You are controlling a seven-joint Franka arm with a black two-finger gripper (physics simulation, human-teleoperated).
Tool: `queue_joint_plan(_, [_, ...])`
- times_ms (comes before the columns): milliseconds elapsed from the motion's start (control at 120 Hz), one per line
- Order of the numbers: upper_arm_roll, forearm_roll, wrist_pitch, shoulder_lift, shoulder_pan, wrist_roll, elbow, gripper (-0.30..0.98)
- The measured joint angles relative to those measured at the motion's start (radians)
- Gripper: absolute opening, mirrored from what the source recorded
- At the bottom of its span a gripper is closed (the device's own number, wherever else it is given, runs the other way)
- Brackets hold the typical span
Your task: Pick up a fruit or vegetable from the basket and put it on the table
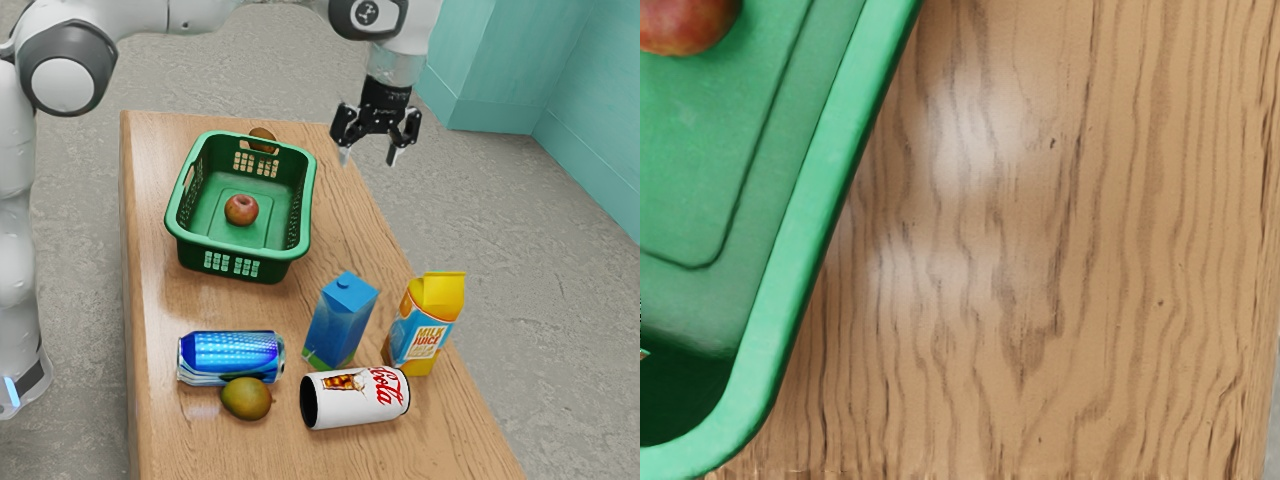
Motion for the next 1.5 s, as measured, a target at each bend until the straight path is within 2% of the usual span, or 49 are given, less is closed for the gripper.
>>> queue_joint_plan(283, [-0.001,-0.022,-0.022,0.013,-0.063,-0.296,-0.002,0.69])
queue_joint_plan(583, [0.012,-0.023,-0.038,0.016,0.02,-0.476,-0.026,0.69])
queue_joint_plan(658, [0.057,-0.026,-0.031,-0.028,0.009,-0.507,-0.094,0.69])
queue_joint_plan(725, [0.085,-0.028,0.004,-0.115,0.02,-0.532,-0.236,0.69])
queue_joint_plan(850, [0.095,-0.034,0.11,-0.258,0.118,-0.571,-0.475,0.69])
queue_joint_plan(1042, [0.091,-0.059,0.294,-0.311,0.21,-0.617,-0.649,0.69])
queue_joint_plan(1150, [0.088,-0.062,0.377,-0.335,0.268,-0.637,-0.691,0.69])
queue_joint_plan(1292, [0.034,-0.07,0.472,-0.46,0.313,-0.658,-0.856,0.69])
queue_joint_plan(1500, [0.012,-0.086,0.544,-0.488,0.355,-0.674,-0.896,0.69])
